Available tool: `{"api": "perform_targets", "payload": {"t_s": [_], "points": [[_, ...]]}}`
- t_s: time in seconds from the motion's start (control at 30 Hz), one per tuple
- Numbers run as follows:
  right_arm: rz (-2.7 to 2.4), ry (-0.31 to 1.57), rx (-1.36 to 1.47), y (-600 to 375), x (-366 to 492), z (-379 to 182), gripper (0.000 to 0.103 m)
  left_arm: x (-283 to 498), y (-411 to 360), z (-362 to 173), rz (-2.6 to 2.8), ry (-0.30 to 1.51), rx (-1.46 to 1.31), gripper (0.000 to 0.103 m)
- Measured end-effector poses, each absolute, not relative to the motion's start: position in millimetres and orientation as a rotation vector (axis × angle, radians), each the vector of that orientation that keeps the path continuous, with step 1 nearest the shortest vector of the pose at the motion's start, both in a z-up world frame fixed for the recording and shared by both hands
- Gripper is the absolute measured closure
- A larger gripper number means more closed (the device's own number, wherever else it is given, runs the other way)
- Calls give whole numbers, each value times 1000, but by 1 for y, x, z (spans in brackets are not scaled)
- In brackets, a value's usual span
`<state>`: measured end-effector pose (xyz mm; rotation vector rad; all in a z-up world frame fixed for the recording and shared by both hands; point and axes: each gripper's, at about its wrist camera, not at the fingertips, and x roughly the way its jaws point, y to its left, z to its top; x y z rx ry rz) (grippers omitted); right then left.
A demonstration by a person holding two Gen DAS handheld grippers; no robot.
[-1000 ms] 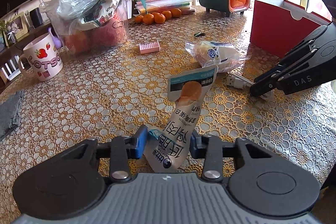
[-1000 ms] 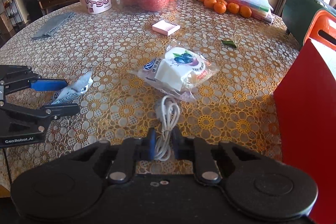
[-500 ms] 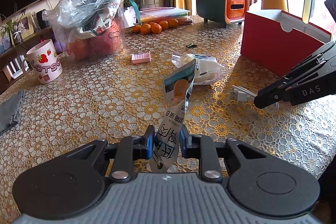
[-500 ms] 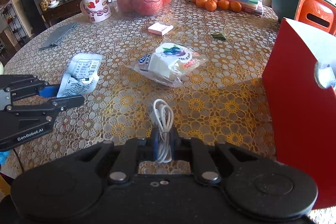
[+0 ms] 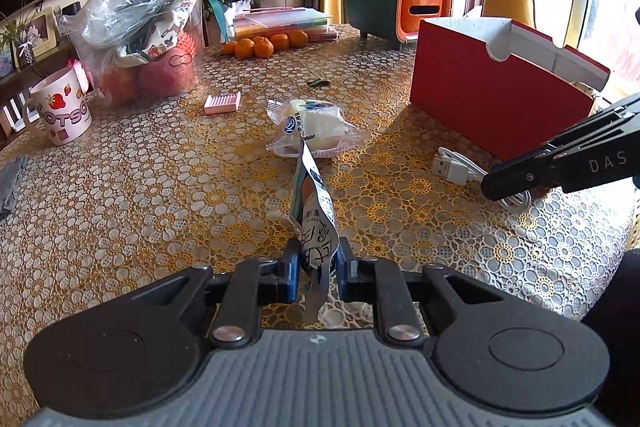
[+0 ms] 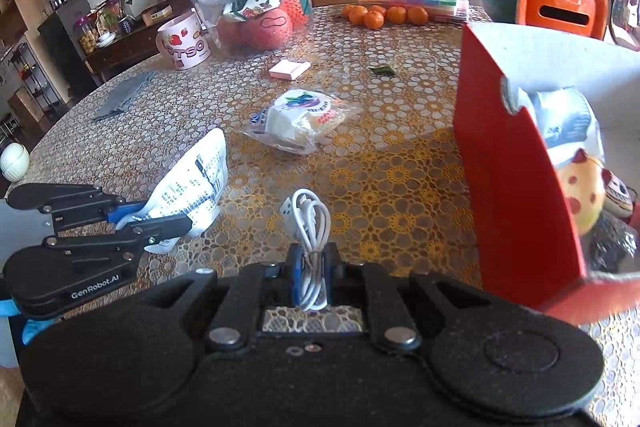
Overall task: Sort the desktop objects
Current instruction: 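Lift the drink pouch and cable and carry them over the box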
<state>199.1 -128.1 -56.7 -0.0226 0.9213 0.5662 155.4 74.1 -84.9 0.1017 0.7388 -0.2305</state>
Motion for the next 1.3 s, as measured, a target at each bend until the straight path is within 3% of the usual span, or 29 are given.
{"api": "perform_targets", "payload": {"t_s": [0.33, 1.3], "points": [[589, 903, 28, -166, 182, -37, 93, 140, 58, -62, -220, 717, -24, 87], [502, 750, 170, -313, 196, 34, 92, 148, -77, 22, -370, 598, 67, 87]]}}
